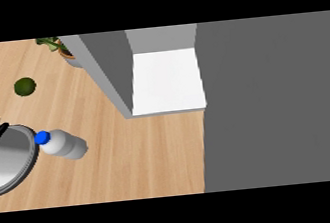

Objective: Pick up the bottled water, place it into the cabinet and close the cabinet

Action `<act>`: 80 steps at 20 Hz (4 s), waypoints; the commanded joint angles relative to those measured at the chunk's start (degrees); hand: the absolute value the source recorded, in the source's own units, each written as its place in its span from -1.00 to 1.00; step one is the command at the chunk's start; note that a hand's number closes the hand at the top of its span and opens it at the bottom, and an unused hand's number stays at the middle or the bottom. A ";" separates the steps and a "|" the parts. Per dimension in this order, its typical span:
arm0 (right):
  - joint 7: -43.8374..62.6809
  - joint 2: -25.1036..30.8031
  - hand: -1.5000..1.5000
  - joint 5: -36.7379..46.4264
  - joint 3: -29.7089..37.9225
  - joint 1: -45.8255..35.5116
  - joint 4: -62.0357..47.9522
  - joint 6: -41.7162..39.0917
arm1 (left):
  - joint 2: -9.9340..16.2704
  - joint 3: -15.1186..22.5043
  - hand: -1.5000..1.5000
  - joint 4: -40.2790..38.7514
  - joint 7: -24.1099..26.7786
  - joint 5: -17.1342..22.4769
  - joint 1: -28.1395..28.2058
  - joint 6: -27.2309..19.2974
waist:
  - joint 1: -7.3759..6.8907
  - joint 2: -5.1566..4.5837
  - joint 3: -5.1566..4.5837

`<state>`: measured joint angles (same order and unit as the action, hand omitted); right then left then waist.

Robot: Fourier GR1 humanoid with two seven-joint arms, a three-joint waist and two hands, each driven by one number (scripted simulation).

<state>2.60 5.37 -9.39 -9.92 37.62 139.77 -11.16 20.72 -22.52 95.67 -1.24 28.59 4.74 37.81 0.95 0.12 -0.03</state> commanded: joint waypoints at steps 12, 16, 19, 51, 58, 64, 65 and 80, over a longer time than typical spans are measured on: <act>-5.72 3.05 -1.00 -4.23 1.90 12.43 9.50 -5.62 | -1.67 2.51 -1.00 -32.74 24.95 -24.23 -10.59 0.16 | 1.07 -0.17 -0.09; -5.95 0.24 -1.00 1.38 -3.65 13.80 9.47 -3.73 | -3.19 2.57 -1.00 -41.89 28.44 -26.48 -15.64 -4.15 | 0.92 -0.17 -0.10; -5.63 2.98 -1.00 -3.16 0.29 17.33 13.53 -5.42 | -1.40 2.42 -1.00 -47.59 36.12 -28.85 -13.97 -3.11 | 1.25 -0.20 -0.15; -16.85 1.78 -1.00 2.51 -2.48 22.20 6.36 -8.36 | -10.25 3.36 1.00 -78.30 50.69 -26.15 -27.47 -6.20 | 1.48 -0.47 -0.26; -13.11 1.55 -1.00 1.86 -2.22 20.18 7.70 -6.89 | -20.36 4.50 1.00 -75.52 59.62 -24.27 -23.18 -21.23 | -0.09 -0.23 -0.09; -15.28 1.64 -1.00 2.10 -2.32 21.80 6.27 -8.15 | -20.56 8.75 1.00 -72.02 54.23 -20.32 -25.55 -21.25 | 0.04 0.20 0.02; -14.04 -0.25 -1.00 4.17 -5.55 19.36 5.68 -6.41 | -20.58 10.09 1.00 -71.85 53.88 -19.01 -25.97 -20.71 | -0.23 0.15 0.00; -15.64 0.86 -1.00 0.36 -0.73 17.22 2.09 -8.04 | -20.72 36.52 1.00 -49.27 38.51 -1.28 -29.74 -43.42 | -0.20 0.26 0.08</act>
<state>-13.75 6.07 -5.55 -11.89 56.63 141.14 -18.98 0.07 7.26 40.62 39.43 25.12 -22.85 2.97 0.61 0.49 0.05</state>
